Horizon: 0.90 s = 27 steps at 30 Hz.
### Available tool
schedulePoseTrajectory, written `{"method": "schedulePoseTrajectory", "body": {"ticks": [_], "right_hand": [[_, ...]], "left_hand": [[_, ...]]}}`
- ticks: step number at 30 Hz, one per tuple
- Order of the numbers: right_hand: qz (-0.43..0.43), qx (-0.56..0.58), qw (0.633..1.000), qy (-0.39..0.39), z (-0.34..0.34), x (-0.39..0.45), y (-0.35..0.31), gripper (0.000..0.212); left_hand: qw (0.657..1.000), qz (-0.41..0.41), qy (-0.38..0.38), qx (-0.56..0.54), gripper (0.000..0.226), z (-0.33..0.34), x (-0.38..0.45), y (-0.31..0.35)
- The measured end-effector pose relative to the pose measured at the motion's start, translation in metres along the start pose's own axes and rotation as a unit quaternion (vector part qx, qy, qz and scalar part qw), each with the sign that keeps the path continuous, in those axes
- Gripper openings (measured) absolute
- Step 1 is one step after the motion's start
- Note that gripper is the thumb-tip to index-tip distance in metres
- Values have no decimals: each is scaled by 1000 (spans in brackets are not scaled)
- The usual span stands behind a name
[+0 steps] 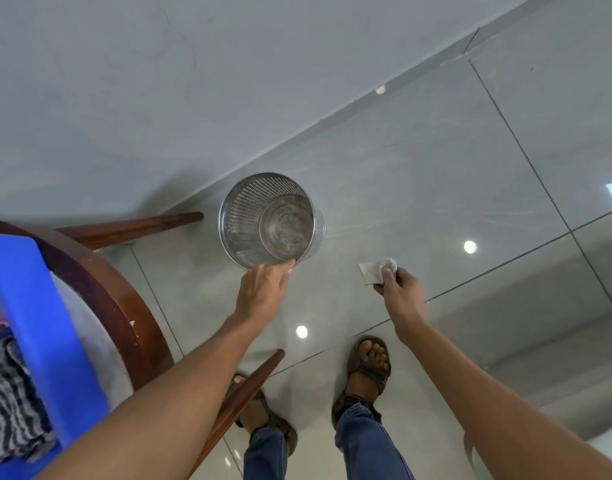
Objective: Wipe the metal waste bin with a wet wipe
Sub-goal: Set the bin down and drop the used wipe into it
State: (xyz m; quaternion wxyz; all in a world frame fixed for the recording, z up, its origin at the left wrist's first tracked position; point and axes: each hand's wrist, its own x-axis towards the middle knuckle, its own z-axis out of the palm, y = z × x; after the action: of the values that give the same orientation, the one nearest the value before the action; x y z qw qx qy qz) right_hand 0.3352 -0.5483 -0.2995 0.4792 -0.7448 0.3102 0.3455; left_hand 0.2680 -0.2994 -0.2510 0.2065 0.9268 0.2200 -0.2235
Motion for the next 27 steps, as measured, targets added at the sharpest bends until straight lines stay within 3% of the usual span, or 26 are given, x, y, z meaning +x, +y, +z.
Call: {"method": "schedulePoseTrajectory", "body": {"ticks": [8,11,13,16,21,24,27], "right_hand": [[-37,51,998,-19,27,-19,-41,29],[-55,77,995,-40,44,-35,-67,22],[-76,102,990,-68,56,-46,-84,17],[-98,112,981,-122,73,-62,-107,19],[-108,108,979,-138,93,-78,-122,25],[-103,101,981,-132,98,-83,-119,24],[-105,75,984,-126,98,-86,-109,24]], "left_hand": [[998,44,20,-50,42,-27,5,1],[994,49,38,-91,36,-51,12,1],[986,36,44,-156,31,-63,19,1],[966,-31,31,-256,48,-81,26,7],[896,-120,-50,-425,40,-94,25,9],[815,-190,-107,-537,34,-92,20,5],[769,-231,-63,-593,40,-89,16,0]]}}
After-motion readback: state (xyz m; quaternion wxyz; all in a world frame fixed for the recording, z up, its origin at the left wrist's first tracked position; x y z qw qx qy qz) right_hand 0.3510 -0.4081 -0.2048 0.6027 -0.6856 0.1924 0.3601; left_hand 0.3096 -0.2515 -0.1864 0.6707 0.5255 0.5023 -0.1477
